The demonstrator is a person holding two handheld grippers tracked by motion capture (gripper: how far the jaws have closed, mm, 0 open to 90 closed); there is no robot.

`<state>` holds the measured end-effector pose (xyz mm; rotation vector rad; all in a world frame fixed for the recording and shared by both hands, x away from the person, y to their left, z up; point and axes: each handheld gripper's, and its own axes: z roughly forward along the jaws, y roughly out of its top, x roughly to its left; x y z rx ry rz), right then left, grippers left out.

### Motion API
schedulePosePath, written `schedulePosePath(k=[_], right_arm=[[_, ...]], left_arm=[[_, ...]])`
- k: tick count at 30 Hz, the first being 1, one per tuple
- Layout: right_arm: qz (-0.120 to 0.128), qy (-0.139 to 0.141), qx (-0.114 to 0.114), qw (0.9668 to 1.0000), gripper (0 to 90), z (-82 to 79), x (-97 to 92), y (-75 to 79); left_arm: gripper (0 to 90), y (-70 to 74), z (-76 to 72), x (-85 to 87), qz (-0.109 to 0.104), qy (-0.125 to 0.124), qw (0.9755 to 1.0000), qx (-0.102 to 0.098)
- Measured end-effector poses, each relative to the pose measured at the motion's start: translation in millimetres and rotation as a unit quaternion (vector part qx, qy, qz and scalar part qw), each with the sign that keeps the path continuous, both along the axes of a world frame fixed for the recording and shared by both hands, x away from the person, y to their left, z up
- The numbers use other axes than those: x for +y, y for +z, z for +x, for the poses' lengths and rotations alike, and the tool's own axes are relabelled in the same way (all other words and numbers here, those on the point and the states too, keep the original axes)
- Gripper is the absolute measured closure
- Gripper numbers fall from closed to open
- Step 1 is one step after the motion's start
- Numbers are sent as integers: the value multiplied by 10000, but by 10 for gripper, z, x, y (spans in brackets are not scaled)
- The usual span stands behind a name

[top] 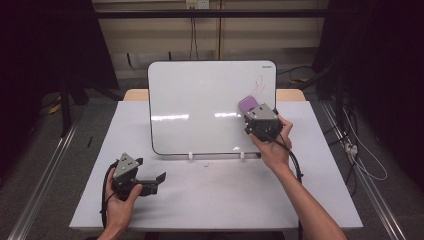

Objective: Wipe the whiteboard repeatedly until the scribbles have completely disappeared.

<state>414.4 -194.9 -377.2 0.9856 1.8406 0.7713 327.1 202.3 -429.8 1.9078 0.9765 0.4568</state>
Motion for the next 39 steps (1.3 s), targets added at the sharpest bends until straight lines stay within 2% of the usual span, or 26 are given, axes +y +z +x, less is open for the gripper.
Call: schedulePosePath(k=[11, 12, 13, 14, 18, 23, 25, 27, 29, 35, 37, 39], right_arm=[[90, -375, -120, 9992, 417, 187, -267, 225], [176, -415, -91, 9989, 417, 193, -279, 229], [181, -453, -95, 9988, 417, 180, -267, 222], [124, -448, -103, 9989, 417, 165, -247, 213], [-68, -215, -41, 9997, 417, 69, -104, 98], [-88, 75, 59, 9999, 417, 4, 42, 13], [-175, 119, 34, 9998, 417, -3, 79, 1], [-83, 149, 72, 9998, 417, 19, 53, 11], [-32, 58, 20, 10000, 417, 61, -3, 61], [116, -397, -140, 9990, 417, 270, -277, 309], [117, -528, -181, 9984, 417, 320, -350, 375], [153, -675, -238, 9973, 417, 362, -423, 425]], left_arm=[[43, 3, -8, 4, 11, 37, 10000, -26], [43, 4, -7, 11, 36, 32, 10000, -22], [43, 1, -11, 4, -47, 72, 10000, -21], [43, 1, -14, 9, -43, 69, 10000, -20], [43, 1, -10, 9, -29, 75, 10000, -14], [43, 0, -11, -1, 8, 31, 10000, -11], [43, 0, -9, 6, 6, 34, 10000, -9], [43, -2, -10, 10, -42, 55, 10000, -6], [43, -5, -11, 12, -114, 1, 9999, -4], [43, 2, -20, 18, -92, 26, 10000, 1], [43, 5, -30, 14, 52, -15, 10000, -70], [42, 12, -45, -3, 61, -77, 9999, -107]])
